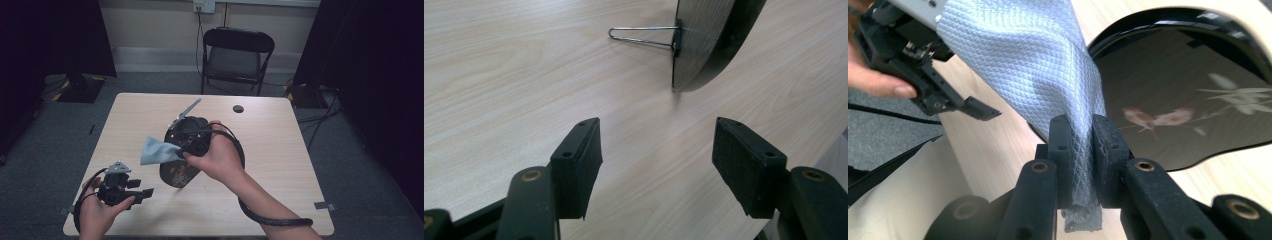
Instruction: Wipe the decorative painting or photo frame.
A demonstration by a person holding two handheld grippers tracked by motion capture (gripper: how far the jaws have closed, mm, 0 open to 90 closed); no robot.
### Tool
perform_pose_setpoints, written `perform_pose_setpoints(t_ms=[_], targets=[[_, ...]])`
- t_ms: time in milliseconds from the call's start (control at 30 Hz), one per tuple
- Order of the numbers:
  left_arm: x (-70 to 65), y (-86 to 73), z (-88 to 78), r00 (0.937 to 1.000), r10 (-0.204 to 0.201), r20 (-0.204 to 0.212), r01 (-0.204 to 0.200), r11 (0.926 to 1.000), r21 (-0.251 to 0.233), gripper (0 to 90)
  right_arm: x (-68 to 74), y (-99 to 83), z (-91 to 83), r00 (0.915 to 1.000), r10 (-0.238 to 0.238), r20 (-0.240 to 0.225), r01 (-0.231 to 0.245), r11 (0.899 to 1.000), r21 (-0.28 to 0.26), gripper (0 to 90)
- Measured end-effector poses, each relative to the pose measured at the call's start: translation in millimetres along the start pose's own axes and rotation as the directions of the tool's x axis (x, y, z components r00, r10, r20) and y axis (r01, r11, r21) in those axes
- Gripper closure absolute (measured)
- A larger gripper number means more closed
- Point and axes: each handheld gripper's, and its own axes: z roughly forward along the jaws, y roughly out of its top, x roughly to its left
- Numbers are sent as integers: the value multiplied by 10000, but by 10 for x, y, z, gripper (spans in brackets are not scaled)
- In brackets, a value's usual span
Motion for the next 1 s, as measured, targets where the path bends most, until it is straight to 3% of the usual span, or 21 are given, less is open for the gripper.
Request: perform_pose_setpoints(t_ms=[467, 1000], targets=[[-38, 31, 21, 9997, 212, 116, -212, 9998, 9, 364, -265, 34, -273, 9948, 719, 727, -677, 9960, -592, 812], [-150, 138, 74, 9977, 582, 349, -575, 9982, -188, 363, -567, -138, -349, 9734, 1748, 1482, -1645, 9832, -792, 812]])
